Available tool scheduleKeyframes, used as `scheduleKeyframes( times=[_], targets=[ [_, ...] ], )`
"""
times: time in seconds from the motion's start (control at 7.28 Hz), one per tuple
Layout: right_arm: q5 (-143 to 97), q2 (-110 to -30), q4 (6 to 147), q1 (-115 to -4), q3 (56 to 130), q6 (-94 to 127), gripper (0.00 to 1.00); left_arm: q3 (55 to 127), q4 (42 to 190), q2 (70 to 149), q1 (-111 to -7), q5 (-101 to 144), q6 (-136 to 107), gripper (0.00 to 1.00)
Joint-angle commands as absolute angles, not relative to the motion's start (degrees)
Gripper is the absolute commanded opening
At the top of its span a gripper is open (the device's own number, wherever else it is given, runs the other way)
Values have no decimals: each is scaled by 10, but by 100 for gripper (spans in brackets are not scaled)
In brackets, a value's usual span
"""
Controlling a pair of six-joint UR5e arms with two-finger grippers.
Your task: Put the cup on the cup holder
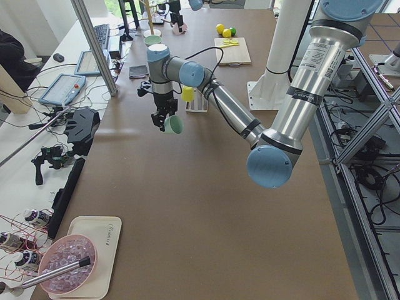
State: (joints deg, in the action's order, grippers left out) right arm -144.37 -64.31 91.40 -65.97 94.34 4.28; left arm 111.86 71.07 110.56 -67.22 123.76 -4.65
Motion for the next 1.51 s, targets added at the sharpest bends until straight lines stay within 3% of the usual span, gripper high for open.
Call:
scheduleKeyframes(
  times=[0.0,0.41,0.55,0.82,1.1,1.37],
  targets=[
    [-1460,-647,852,-655,935,65,0,1107,936,1086,-664,1241,-189,0],
    [-1438,-642,722,-646,920,192,0,1096,1217,1080,-595,1176,-418,0],
    [-1411,-636,695,-639,911,189,0,1099,1266,1079,-566,1122,-434,0],
    [-1321,-638,506,-601,870,185,0,1109,1361,1071,-458,928,-472,0],
    [-1234,-625,401,-573,867,186,0,1108,1516,1012,-408,835,-468,0],
    [-1185,-613,330,-570,867,184,0,1102,1619,986,-276,662,-406,0]
  ],
)
